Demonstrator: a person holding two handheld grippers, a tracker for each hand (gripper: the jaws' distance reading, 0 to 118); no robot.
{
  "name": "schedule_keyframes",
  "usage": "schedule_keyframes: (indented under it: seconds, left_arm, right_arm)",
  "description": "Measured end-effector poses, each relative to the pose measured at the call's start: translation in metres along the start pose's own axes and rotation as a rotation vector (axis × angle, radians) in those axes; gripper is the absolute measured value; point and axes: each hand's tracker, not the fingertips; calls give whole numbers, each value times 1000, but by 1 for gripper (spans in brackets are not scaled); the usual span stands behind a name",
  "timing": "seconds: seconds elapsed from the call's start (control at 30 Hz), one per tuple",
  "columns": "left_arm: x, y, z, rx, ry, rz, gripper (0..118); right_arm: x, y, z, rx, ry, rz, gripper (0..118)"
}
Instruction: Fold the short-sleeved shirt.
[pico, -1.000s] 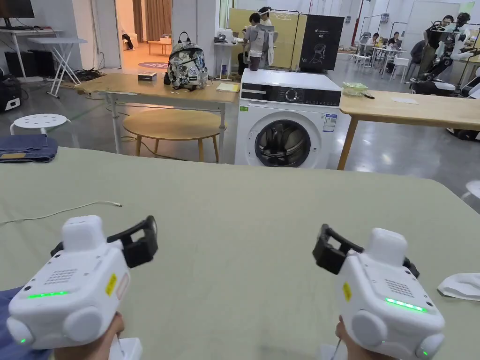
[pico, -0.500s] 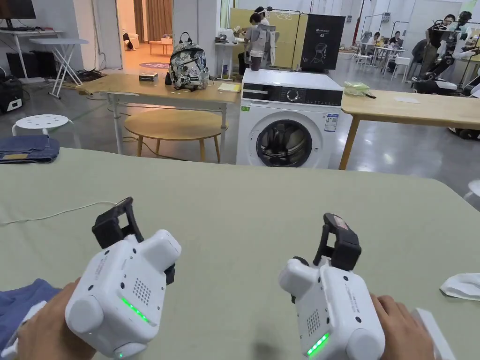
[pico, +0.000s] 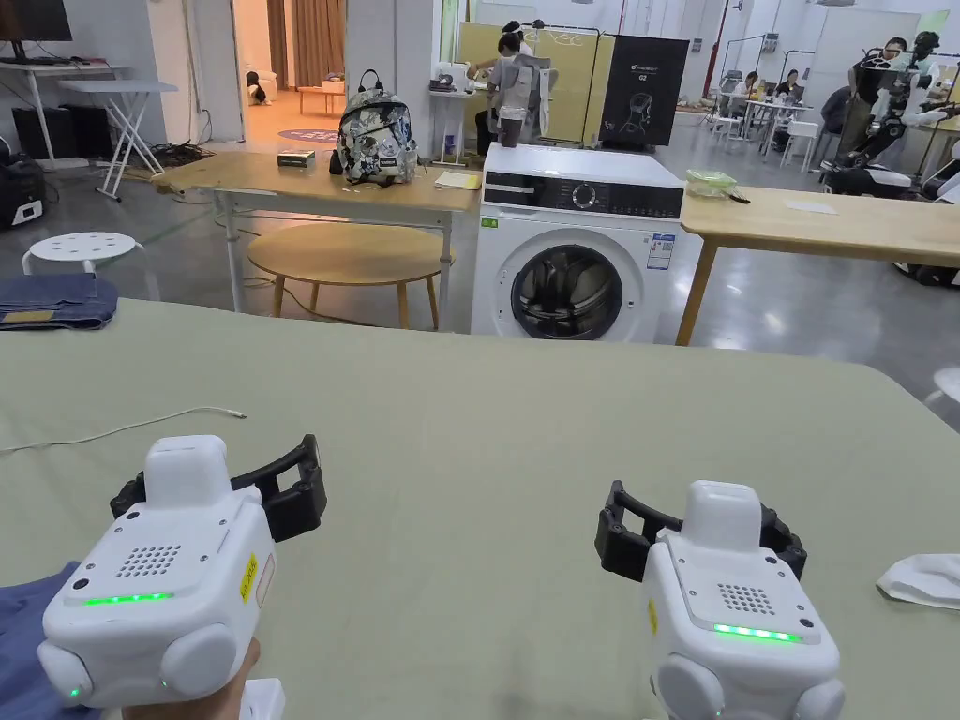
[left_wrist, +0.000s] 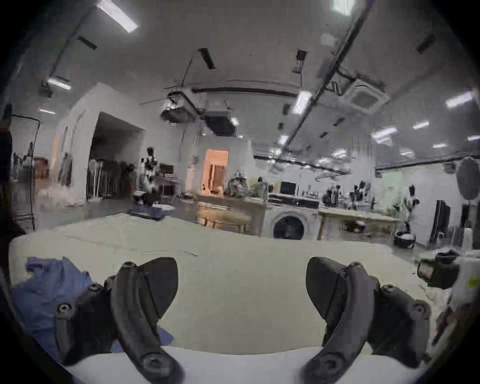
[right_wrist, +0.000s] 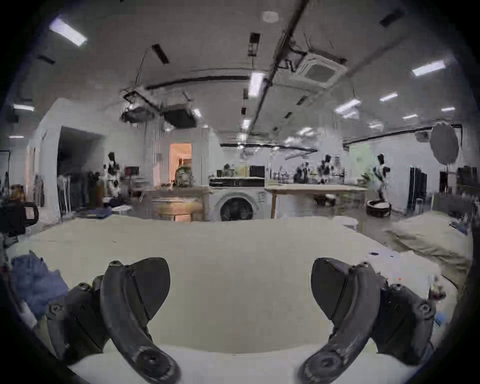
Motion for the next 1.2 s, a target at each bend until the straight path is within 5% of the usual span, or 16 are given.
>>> schedule_keyframes:
  seconds: [0.27, 0.37, 0.4, 0.5, 0.6, 0.77, 1.2]
  left_arm:
    - [12, 7, 5, 23, -2, -109, 94]
    - [14, 7, 5, 22, 1, -113, 37]
    - [17, 9, 7, 18, 12, -121, 37]
    - [19, 10, 7, -5, 24, -131, 17]
    - [22, 9, 7, -30, 27, -150, 0]
    - [29, 5, 9, -13, 34, -231, 0]
    - [-10, 7, 20, -83, 37, -189, 0]
  right_arm:
    - [-4, 6, 3, 17, -6, 28, 105]
    - [-7, 7, 6, 30, 2, 36, 35]
    - [-9, 8, 8, 41, -12, 48, 35]
    - [-11, 9, 10, 57, -28, 55, 4]
    - [-12, 12, 14, 44, -22, 40, 0]
    - [-13, 14, 15, 44, -42, 23, 0]
    - [-27, 13, 14, 3, -6, 18, 0]
